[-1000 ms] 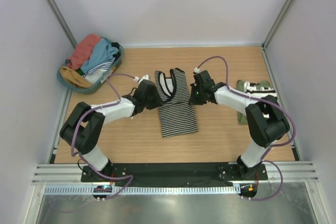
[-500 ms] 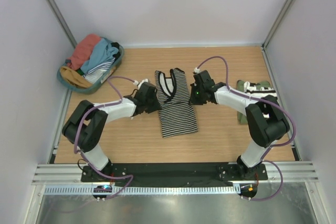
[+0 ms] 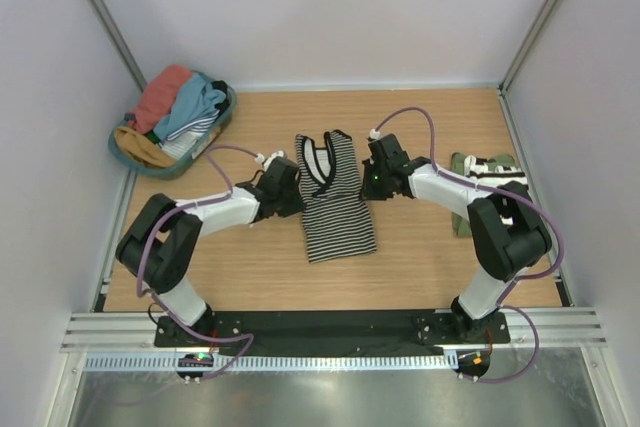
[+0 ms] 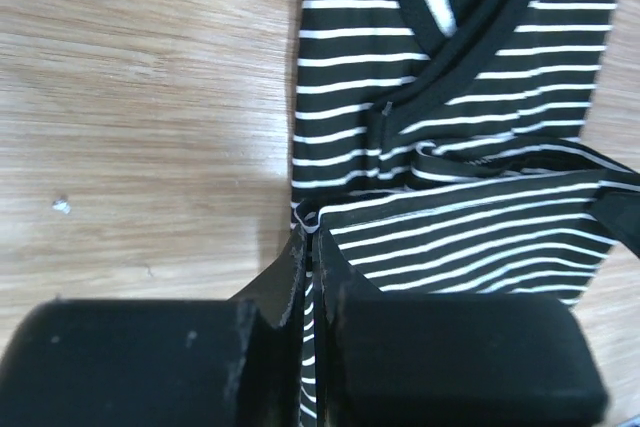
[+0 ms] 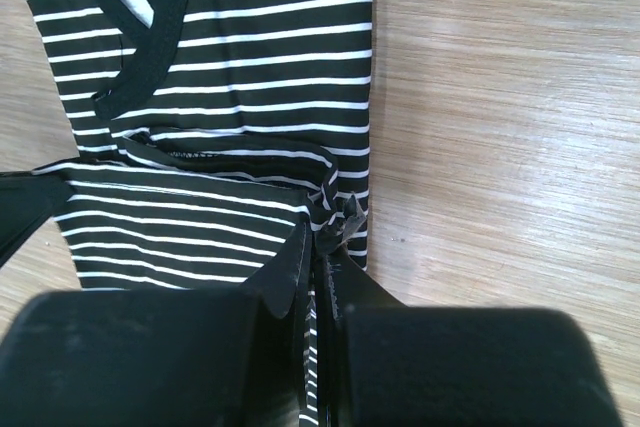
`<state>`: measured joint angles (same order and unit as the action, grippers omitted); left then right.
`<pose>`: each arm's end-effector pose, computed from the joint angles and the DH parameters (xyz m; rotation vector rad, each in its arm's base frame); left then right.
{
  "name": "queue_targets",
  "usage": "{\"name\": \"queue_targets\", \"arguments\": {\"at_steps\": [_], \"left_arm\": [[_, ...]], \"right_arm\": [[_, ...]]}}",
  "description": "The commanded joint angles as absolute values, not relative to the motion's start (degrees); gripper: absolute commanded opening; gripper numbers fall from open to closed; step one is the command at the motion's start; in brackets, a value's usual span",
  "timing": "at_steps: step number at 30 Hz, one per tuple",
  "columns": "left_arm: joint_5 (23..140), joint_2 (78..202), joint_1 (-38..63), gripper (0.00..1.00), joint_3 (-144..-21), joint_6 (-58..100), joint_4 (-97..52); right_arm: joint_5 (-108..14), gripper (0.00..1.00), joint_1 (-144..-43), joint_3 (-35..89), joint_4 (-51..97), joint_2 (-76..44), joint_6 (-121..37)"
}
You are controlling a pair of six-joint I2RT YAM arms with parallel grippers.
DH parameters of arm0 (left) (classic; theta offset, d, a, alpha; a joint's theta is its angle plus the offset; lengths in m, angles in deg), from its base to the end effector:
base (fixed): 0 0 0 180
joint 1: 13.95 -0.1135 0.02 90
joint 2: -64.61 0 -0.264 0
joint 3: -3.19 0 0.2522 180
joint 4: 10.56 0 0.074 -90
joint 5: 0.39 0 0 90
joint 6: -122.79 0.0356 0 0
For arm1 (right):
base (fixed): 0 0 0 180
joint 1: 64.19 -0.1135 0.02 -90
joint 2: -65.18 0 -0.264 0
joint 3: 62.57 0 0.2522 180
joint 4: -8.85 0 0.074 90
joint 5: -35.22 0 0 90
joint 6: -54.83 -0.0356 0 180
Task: Fold and stack the tank tops
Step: Fold the tank top
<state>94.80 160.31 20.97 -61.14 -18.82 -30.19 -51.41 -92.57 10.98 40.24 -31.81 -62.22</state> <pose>0.2728 -0.1865 0.1598 -0.4082 2.5023 -0.5316 0.3040 0.1666 0.1857 -0.0542 2.5881 0.4490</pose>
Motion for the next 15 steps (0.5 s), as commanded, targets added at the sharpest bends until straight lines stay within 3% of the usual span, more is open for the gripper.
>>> {"name": "queue_targets", "arguments": {"at_steps": [1,15], "left_arm": [[96.73,154.97,21.12,0.00,-63.75,-16.78,-32.32],[98.75,151.45,20.77,0.02,-69.28,-14.85,-37.77]], "right_arm": [[-51.00,0.01,-92.40,12.37,39.83,-27.39,-61.45],[-52.93,0.01,-92.49,19.74,44.14,-26.58,-61.27]]}}
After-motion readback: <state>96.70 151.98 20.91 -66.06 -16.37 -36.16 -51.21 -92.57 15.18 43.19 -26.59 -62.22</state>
